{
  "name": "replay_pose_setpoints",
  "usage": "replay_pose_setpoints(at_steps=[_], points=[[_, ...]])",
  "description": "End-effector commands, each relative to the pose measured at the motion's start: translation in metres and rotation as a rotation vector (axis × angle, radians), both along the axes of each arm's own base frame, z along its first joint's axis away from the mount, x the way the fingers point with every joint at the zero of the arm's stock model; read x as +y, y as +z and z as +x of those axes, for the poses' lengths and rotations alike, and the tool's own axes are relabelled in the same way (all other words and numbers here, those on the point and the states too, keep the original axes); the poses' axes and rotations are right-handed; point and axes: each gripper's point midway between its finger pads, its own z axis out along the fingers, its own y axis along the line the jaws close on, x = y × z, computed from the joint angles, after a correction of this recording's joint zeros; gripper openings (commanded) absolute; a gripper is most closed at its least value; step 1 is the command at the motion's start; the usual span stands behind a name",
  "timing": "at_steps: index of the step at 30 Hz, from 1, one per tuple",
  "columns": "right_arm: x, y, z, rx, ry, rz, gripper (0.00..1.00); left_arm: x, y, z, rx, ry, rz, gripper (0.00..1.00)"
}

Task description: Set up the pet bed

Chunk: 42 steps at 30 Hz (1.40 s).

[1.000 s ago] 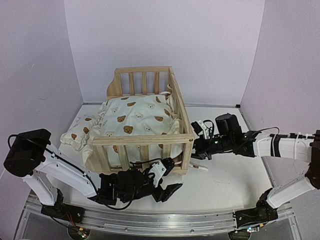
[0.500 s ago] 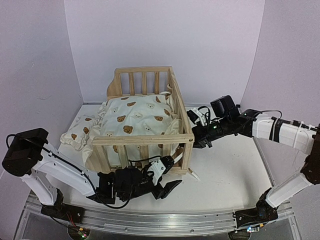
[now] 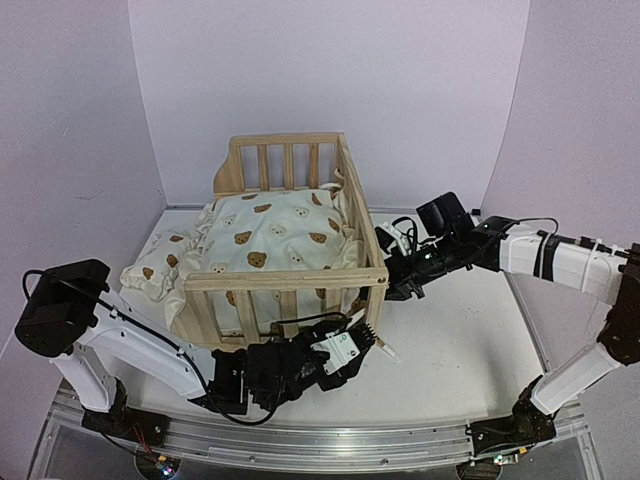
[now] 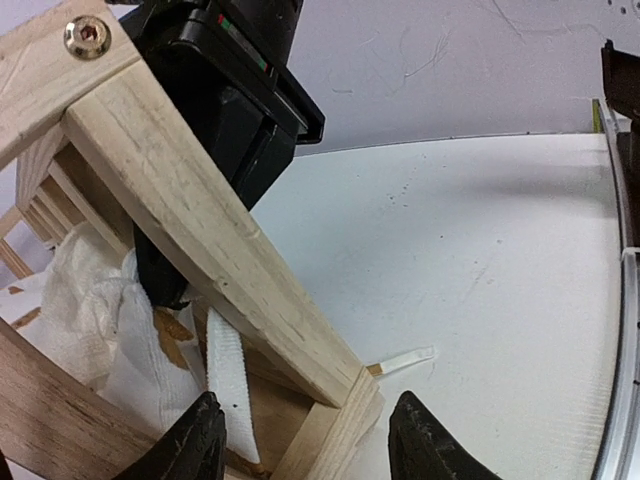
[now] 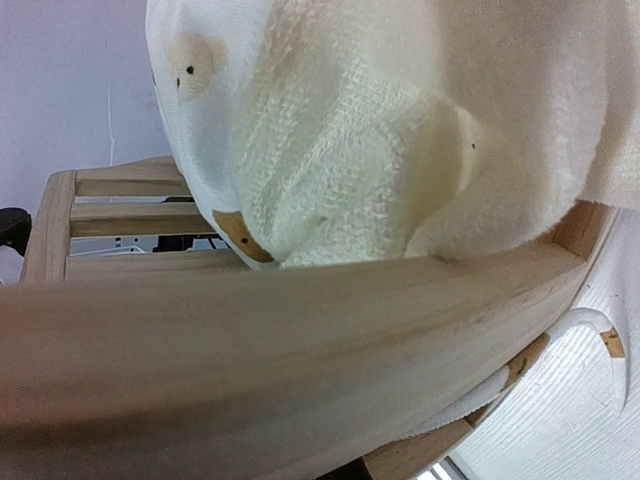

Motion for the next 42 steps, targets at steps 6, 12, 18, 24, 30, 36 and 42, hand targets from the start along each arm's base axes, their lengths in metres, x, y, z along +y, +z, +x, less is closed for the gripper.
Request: replay_pose_setpoints(at_steps=[6, 12, 18, 24, 30, 36, 42], points=[[0.010, 0.019, -0.007, -0.010, 0.068, 0.057, 0.00, 0.006, 0.030, 0.018, -0.285, 0.129, 0.220, 0.54], [0.010, 0.023, -0.007, -0.019, 0.061, 0.063, 0.00, 0.006, 0.012, 0.026, -0.333, 0.178, 0.370, 0.54], [0.010, 0.021, -0.009, -0.006, 0.062, 0.068, 0.00, 0.011, 0.007, 0.044, -0.372, 0.309, 0.459, 0.53], [0.011, 0.028, -0.009, -0.008, 0.062, 0.086, 0.00, 0.026, 0.006, 0.067, -0.389, 0.470, 0.520, 0.52], [0.012, 0.025, -0.011, 0.016, 0.066, 0.093, 0.00, 0.035, 0.013, 0.084, -0.383, 0.571, 0.523, 0.50], [0.017, 0.027, -0.010, 0.026, 0.072, 0.112, 0.00, 0.038, 0.012, 0.090, -0.391, 0.598, 0.547, 0.32], [0.023, 0.024, -0.011, 0.037, 0.087, 0.116, 0.00, 0.042, 0.021, 0.095, -0.377, 0.631, 0.519, 0.11]])
